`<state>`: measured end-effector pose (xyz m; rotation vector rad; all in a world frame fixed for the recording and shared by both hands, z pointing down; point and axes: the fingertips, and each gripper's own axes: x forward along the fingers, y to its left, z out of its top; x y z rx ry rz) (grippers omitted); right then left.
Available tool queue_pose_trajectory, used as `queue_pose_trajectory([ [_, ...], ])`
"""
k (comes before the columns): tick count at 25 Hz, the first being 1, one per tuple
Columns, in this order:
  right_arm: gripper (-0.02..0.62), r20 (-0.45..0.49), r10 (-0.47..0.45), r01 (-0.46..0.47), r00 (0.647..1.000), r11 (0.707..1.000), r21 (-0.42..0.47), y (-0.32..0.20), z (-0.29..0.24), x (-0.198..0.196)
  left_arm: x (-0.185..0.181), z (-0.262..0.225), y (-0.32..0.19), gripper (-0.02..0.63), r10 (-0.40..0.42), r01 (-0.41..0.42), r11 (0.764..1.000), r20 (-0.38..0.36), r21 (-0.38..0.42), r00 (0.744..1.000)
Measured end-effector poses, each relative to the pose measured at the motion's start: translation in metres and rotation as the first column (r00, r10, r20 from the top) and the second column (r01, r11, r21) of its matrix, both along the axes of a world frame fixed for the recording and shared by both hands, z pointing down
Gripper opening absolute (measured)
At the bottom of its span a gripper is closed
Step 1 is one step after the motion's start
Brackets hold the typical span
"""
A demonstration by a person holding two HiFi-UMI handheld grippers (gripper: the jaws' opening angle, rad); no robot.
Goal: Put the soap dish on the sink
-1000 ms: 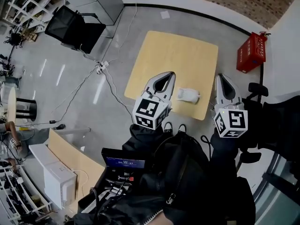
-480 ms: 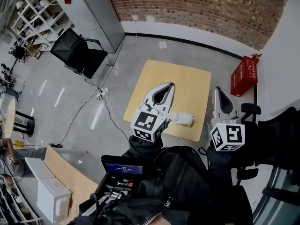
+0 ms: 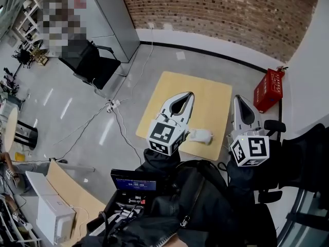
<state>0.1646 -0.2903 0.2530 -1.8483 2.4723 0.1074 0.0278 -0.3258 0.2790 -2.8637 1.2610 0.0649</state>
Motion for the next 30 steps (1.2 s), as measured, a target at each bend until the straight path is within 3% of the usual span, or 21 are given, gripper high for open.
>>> queue_pose_trajectory([
  [30,0.006,0.032,0.017,-0.017,0.999,1.000,-0.004,-0.012,0.003,0.022,0.017,0.010,-0.015,0.003,0.006,-0.005,1.000,0.014,-0.021,1.000],
])
